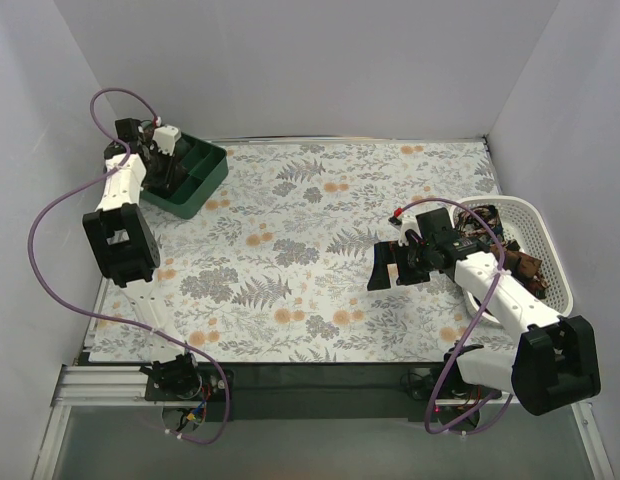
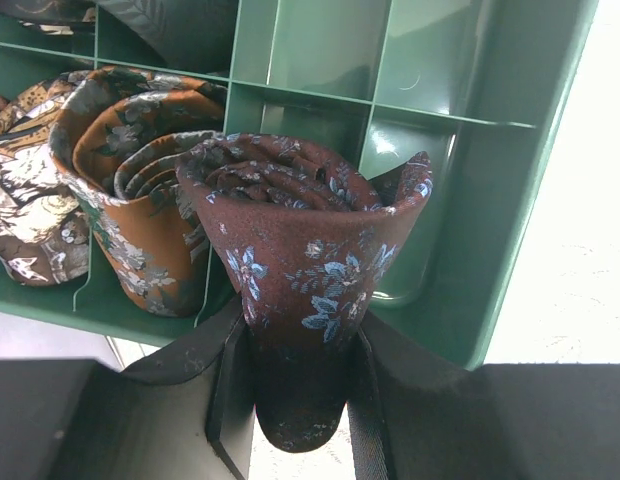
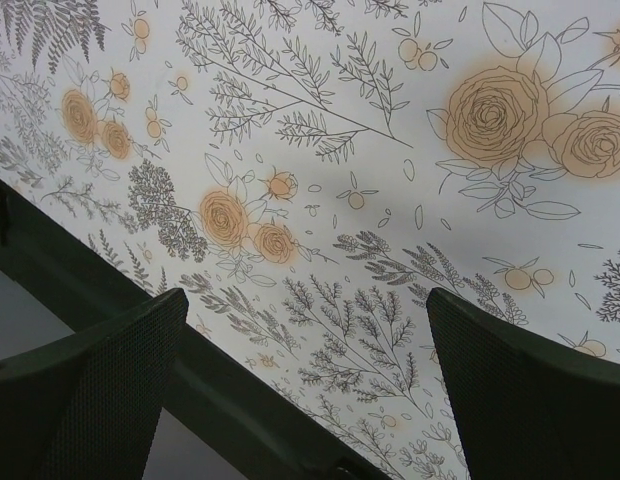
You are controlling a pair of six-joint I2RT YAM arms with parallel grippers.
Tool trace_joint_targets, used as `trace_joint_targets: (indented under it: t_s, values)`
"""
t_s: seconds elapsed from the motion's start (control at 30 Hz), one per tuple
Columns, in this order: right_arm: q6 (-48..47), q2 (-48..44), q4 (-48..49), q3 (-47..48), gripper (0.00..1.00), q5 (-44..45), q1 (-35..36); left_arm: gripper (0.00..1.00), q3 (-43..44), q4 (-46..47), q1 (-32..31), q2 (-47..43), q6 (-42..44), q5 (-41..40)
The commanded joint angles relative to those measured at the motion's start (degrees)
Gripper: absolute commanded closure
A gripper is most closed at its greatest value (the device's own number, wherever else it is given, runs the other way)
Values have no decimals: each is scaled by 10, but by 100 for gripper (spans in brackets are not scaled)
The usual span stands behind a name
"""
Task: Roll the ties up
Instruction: Place the rolled tie into the container
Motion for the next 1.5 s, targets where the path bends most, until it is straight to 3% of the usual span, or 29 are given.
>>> trace_joint_targets:
  t_s: [0.0, 0.77, 0.97, 1.27, 1.47]
  values:
    - [-4, 6, 1, 27, 8, 5, -2, 100, 21, 11, 0, -1, -5, -27]
    - [-2, 7, 1, 21, 9, -4, -3, 100, 7, 9, -6, 35, -16, -49]
    - [-3, -1, 1, 16, 9, -3, -2, 88, 18, 10, -9, 33, -30, -50]
    - [-2, -11, 2, 13, 9, -3, -3, 58, 40, -11, -9, 12, -37, -40]
    - [-4, -16, 1, 13, 9, -3, -2, 53, 42, -18, -9, 10, -43, -37]
